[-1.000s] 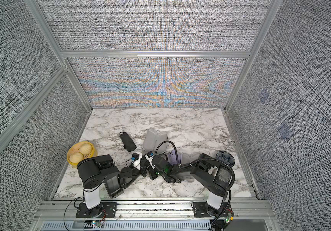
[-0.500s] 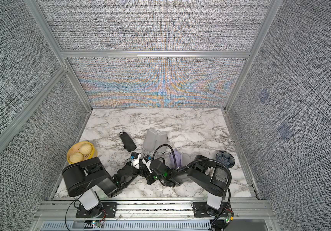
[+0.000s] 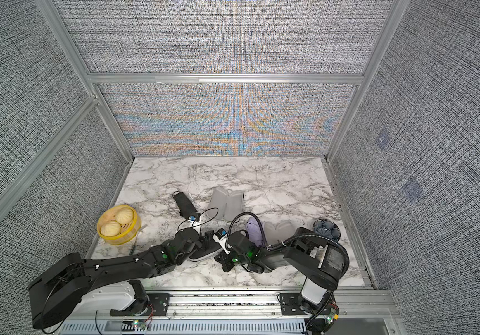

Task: Put umbrellas into zippered umbrella sleeves
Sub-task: Zip the zipper on the umbrella sleeve.

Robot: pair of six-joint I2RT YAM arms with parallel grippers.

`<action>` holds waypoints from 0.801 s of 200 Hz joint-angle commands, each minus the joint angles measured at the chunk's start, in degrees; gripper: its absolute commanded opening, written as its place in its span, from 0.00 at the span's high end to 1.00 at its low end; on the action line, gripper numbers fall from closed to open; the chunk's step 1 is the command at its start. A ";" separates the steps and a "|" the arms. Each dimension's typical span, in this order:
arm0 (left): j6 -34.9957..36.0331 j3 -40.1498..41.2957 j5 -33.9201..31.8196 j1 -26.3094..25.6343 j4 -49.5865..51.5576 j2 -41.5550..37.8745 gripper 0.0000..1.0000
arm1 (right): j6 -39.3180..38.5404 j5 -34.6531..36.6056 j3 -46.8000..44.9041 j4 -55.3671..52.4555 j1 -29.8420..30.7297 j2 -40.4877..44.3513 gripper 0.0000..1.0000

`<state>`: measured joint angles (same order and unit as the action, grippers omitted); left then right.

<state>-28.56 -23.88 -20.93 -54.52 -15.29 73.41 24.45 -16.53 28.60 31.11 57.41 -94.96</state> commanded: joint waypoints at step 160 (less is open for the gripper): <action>3.75 -1.64 35.84 1.26 -3.73 10.80 0.09 | -3.40 -0.78 -0.75 -3.71 -2.17 -0.91 1.00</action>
<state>-27.35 -27.24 -10.22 -52.07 -21.47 84.99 27.38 -18.22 26.63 31.14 54.81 -94.35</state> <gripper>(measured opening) 0.913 0.050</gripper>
